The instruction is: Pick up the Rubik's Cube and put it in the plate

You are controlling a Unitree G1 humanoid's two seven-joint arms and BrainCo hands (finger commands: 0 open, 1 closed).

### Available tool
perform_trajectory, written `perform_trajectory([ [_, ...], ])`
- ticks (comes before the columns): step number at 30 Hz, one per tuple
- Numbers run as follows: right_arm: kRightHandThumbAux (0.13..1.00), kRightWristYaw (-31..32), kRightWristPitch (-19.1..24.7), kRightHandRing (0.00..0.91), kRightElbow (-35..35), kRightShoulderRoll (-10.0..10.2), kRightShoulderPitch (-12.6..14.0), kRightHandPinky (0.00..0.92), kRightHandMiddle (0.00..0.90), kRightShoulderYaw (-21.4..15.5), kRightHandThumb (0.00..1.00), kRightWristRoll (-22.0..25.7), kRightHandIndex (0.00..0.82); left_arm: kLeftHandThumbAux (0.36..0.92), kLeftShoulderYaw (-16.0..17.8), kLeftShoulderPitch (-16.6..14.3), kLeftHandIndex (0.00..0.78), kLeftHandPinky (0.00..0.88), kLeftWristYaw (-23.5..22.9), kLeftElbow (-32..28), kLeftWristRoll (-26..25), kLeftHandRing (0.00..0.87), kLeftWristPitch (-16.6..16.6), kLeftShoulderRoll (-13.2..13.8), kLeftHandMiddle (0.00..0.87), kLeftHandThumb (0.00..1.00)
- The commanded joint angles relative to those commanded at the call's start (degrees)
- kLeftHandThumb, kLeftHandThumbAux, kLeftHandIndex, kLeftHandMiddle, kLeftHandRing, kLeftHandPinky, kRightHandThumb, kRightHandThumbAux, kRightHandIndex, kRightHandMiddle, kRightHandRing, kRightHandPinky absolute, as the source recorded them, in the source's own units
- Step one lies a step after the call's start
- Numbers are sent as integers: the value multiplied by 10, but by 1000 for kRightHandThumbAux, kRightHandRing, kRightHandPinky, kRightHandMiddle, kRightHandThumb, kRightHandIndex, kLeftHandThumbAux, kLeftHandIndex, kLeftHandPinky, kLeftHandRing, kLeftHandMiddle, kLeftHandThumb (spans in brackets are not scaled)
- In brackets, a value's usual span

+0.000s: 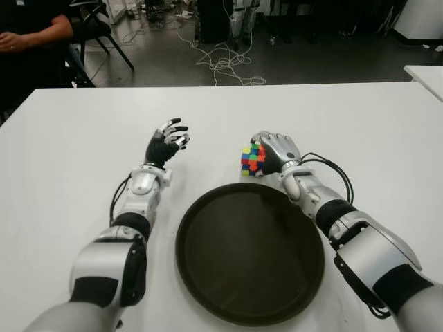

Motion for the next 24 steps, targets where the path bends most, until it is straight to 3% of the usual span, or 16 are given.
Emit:
perform_trajectory([
  [11,929,3,5,482,0,1,1,462,438,-2,0,4,293,746,-1,0,187,354,1,1,1,327,0,-1,286,369],
  [18,932,-2,3,479,0,0,2,464,433,-1,0,3,295,764,-3,-1,187,349,2,1,3,328,0,0,290,360],
  [19,865,-4,3,461,-1,0,2,459,416,0,241,2,334,763,-4,-1,189,346,3,1,4,329,0,0,291,344],
  [21,804,-7,3,439,-1,-2,2,453,396,1,455,0,369,766,-5,-1,188,343,4,1,5,328,1,0,290,324],
  [23,765,-11,3,420,-2,-3,3,450,382,2,592,-1,389,775,-5,-1,186,345,3,0,5,328,1,-1,288,321],
  [24,759,-13,4,419,-2,-3,3,451,383,3,612,-1,393,776,-5,-1,186,346,3,0,4,328,1,-1,287,325],
])
